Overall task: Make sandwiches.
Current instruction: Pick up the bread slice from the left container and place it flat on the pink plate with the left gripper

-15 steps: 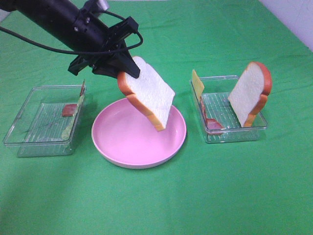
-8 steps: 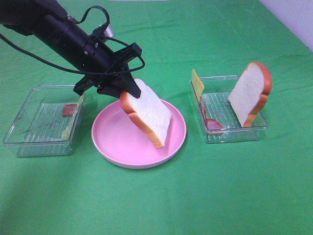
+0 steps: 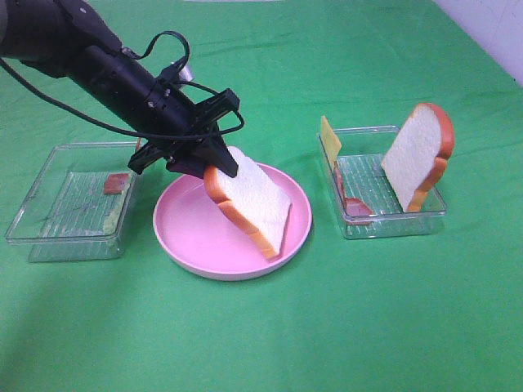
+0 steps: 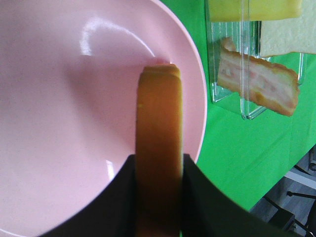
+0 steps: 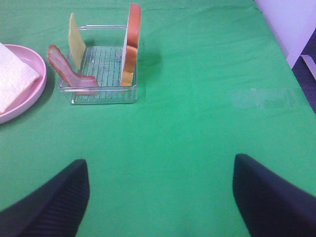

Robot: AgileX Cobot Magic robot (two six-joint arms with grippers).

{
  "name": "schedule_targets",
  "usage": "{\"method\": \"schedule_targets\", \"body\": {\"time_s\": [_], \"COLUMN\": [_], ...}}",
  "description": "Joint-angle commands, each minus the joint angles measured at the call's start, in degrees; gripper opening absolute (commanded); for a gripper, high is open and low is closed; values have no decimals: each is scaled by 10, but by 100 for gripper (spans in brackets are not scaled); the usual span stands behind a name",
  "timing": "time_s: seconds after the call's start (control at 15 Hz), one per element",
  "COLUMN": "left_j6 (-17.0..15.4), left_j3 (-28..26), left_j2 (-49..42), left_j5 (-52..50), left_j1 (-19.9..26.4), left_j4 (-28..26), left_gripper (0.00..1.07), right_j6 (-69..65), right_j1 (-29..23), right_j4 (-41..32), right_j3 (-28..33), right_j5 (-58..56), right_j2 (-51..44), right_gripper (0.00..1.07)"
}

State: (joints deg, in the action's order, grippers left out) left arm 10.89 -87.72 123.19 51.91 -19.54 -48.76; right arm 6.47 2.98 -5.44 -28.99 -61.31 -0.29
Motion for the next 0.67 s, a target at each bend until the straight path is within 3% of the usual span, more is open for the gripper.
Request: {"method": "schedule_targets", "body": {"time_s": [0.07,0.2,0.27,0.4,0.67], "left_j6": [-3,-3,-3,-9,-66], "left_j3": [-1,-1,-2,-2,-2], "left_j2": [-2,-6,-11,-24,-53], "left_j5": [16,19,19,20,34], "left_j1": [-3,-3,-3,-3,-3], "left_j4": [-6,5,13,29,113], "left_gripper": [52,74,78,78,78], "right_j6": [7,7,7,7,7], "right_j1": [4,4,4,4,4], "right_j4": [2,2,2,2,2], "right_j3": [-1,-1,-1,-1,-1], "right_j5": [5,5,5,5,5], "right_j2": [-7,-7,-7,-7,-7], "right_gripper": [76,76,76,76,76]}}
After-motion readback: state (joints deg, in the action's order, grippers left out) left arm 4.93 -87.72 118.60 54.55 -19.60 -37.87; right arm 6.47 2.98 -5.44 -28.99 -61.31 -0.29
